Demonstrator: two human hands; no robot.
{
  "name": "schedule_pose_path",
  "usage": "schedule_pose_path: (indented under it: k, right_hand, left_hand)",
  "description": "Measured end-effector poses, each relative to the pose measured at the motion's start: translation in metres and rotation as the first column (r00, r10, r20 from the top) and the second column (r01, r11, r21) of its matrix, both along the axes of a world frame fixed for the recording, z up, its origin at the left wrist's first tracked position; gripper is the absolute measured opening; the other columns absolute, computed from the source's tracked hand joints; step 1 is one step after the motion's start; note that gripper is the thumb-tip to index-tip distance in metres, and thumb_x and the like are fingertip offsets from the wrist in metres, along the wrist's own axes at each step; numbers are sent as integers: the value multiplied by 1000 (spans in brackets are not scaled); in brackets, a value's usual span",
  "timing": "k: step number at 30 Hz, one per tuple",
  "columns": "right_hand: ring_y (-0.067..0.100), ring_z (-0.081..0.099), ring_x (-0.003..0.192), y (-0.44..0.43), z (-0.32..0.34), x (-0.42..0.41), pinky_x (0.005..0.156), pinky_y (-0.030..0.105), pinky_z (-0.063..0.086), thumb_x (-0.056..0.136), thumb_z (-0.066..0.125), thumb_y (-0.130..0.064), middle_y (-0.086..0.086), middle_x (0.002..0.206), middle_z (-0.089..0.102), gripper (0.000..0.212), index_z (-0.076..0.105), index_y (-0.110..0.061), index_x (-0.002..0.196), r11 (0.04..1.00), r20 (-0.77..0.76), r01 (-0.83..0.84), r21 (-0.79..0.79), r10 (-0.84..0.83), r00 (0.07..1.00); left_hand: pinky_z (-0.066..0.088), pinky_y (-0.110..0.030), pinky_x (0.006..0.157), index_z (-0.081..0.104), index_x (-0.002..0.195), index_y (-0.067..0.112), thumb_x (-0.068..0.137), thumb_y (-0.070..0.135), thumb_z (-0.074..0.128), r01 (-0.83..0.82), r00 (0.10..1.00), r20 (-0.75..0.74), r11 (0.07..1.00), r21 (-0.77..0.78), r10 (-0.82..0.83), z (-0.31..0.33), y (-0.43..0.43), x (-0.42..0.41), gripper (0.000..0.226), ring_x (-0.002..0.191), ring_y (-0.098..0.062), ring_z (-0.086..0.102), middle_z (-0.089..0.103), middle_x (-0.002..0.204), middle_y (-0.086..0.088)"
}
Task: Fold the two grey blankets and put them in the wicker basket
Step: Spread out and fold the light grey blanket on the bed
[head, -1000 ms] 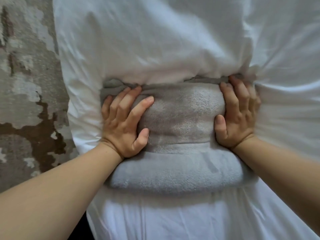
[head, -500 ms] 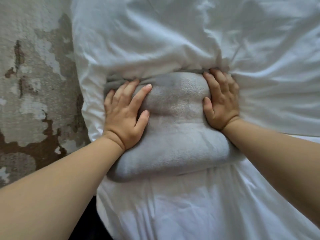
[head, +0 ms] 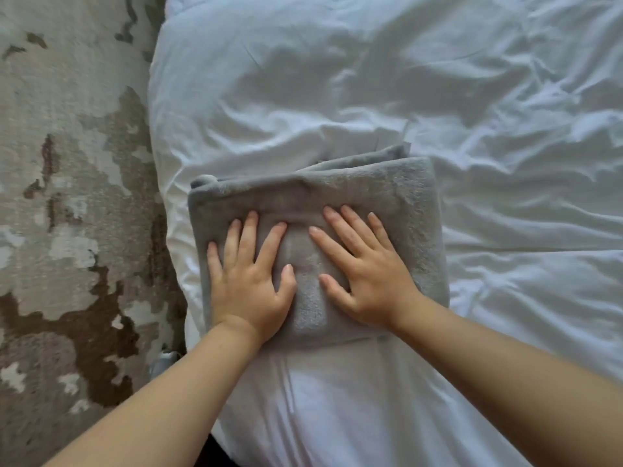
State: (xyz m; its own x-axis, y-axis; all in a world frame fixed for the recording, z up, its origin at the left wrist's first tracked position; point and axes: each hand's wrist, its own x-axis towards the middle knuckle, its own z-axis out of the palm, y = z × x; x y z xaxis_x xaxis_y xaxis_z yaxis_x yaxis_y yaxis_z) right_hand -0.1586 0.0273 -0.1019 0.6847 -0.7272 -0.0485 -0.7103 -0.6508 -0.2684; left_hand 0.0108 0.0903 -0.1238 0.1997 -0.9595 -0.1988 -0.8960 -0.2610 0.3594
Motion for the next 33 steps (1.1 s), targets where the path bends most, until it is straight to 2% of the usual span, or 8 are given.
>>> schedule_pose_path:
  k: [6,14,20,25,27,30,31,33]
  right_hand:
    - [35,36,135,-31,-61,-20,114,45,21,80,49,-35,21,143,44,60,52,-10,134,989,100,-114,-90,122,987]
    - [37,36,126,-47,-129,-15,114,41,21,91,27,-41,18,136,35,52,43,-9,129,978,226,-134,-163,169,959]
    - [39,39,128,-38,-80,-7,110,47,30,81,44,-31,28,136,48,56,54,-5,129,997,139,-46,-65,54,989]
    - [36,49,128,-6,-10,7,109,50,33,79,52,-26,17,138,52,51,62,-11,126,981,20,194,24,-194,981]
    - [38,50,126,16,9,8,109,52,31,76,60,-22,20,136,52,50,63,-8,123,875,73,478,74,-483,873]
    - [34,40,131,55,27,-8,111,45,28,84,60,-25,17,142,42,53,51,-8,133,459,12,862,216,-884,468]
    - [30,34,134,69,29,-16,111,41,27,87,57,-28,12,146,36,55,43,-12,138,335,-52,895,294,-929,365]
    - [26,29,136,96,29,-29,110,37,28,90,55,-32,6,151,25,62,30,-20,145,240,-145,866,439,-932,332]
  left_hand:
    - [31,-53,103,53,129,25,77,37,43,0,1000,-24,934,-357,-10,-61,-4,9,54,126,-30,35,50,136,-21]
    - [30,-45,97,45,126,23,81,40,35,10,1000,6,894,-447,-8,-117,-9,3,49,118,-31,38,37,135,-12]
    - [23,-47,107,52,134,26,77,41,40,-48,998,-51,988,-147,41,-52,-10,6,60,131,-30,34,42,145,-14]
    - [19,-44,112,29,146,36,88,43,44,109,991,63,978,178,-121,15,-14,14,60,137,-24,24,24,154,-4]
    - [20,-47,113,28,145,34,87,44,46,176,968,127,945,275,-218,38,-26,17,62,135,-27,29,28,150,-9]
    - [12,-50,115,28,144,28,86,42,48,232,930,215,928,291,-300,67,-42,16,62,136,-30,25,25,148,-12]
    - [9,-50,116,26,144,26,87,41,48,273,913,230,924,267,-336,74,-46,15,63,138,-29,21,20,149,-13]
    - [5,-48,117,20,147,26,89,41,46,387,872,217,890,240,-438,83,-55,14,65,141,-29,13,13,153,-13]
